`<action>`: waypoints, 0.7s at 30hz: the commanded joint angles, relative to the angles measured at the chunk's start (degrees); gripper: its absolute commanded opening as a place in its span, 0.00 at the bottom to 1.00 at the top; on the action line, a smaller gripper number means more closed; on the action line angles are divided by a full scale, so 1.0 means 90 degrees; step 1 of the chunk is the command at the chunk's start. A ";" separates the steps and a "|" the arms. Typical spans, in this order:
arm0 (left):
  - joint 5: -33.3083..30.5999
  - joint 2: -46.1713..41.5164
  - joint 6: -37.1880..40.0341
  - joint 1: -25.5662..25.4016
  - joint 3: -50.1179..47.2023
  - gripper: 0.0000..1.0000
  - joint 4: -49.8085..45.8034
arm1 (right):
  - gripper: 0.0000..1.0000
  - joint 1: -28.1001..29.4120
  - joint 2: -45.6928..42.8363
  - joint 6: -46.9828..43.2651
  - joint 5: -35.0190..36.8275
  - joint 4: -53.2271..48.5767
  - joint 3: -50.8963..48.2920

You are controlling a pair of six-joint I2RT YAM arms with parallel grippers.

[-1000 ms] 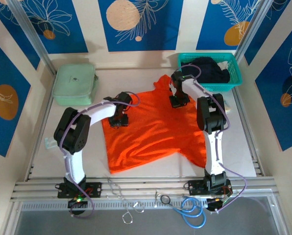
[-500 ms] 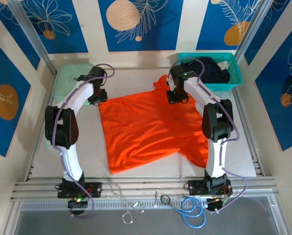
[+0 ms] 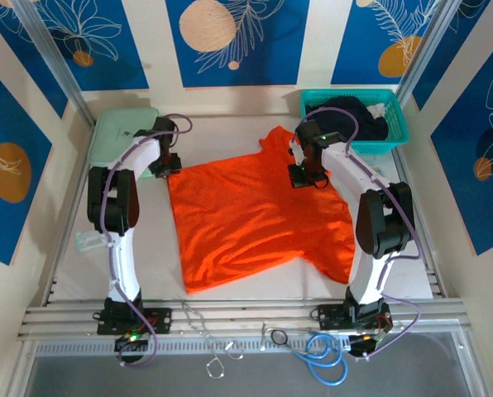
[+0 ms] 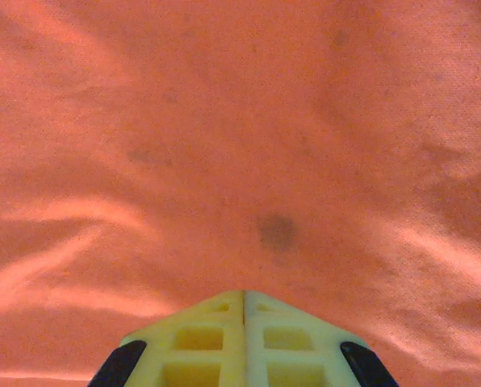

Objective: Fold and stack the t-shirts

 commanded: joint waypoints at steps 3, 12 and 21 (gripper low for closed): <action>-0.0326 0.0261 0.0196 0.0062 0.0090 0.35 -0.0010 | 0.00 0.0060 -0.0279 0.0095 -0.0207 0.0094 -0.0211; -0.0318 0.0781 0.0203 0.0071 0.0229 0.44 -0.0130 | 0.00 0.0090 -0.0303 0.0070 -0.0246 0.0115 -0.0359; 0.0003 0.1045 0.0234 0.0072 0.0339 0.43 -0.0143 | 0.00 0.0109 -0.0424 0.0031 -0.0255 0.0109 -0.0451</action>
